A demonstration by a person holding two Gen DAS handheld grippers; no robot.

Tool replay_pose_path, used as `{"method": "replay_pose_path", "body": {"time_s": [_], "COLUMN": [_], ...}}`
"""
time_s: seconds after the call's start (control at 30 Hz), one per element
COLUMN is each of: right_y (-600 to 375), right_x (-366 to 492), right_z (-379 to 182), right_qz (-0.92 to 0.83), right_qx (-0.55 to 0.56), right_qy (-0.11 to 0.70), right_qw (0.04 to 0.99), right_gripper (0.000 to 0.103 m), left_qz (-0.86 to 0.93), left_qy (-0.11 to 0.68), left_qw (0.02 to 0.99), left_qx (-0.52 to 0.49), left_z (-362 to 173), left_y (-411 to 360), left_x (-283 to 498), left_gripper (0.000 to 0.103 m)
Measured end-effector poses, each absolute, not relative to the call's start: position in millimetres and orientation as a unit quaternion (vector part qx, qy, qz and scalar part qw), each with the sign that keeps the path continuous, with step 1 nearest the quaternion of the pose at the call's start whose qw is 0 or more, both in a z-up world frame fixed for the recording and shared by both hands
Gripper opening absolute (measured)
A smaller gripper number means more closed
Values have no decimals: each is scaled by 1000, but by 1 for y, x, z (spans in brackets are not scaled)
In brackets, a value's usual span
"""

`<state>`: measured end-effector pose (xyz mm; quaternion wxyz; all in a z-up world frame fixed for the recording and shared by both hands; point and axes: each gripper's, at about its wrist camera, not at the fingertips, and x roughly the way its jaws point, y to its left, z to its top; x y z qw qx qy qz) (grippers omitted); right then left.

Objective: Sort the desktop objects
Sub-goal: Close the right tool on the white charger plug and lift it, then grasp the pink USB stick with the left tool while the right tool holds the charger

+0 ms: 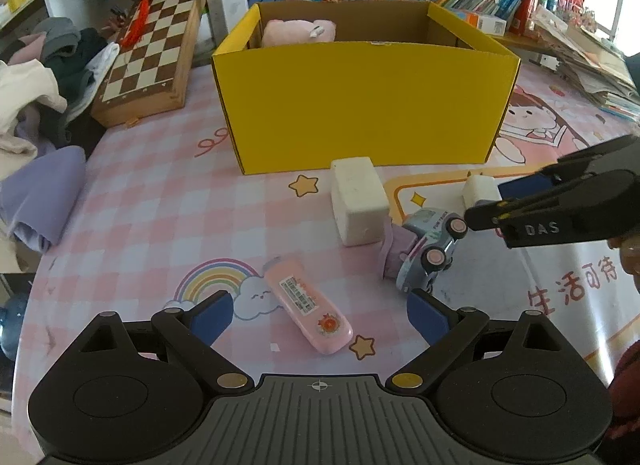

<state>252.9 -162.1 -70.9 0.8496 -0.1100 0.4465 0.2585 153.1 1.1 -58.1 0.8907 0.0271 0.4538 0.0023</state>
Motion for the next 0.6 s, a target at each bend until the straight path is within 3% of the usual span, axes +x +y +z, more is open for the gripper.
{"method": "replay_pose_path", "body": {"time_s": [0.6], "right_y": [-166], "right_x": [251], "right_z": [-67], "right_qz": [266], "right_qx": [-114], "right_qy": [439], "right_qw": [850], "right_gripper": [36], "left_qz": [25], "left_qy": [458], "left_qw": [888], "left_qx": [10], "left_z": [-64], "left_y": [7], "left_x": [159], "left_gripper": [93]}}
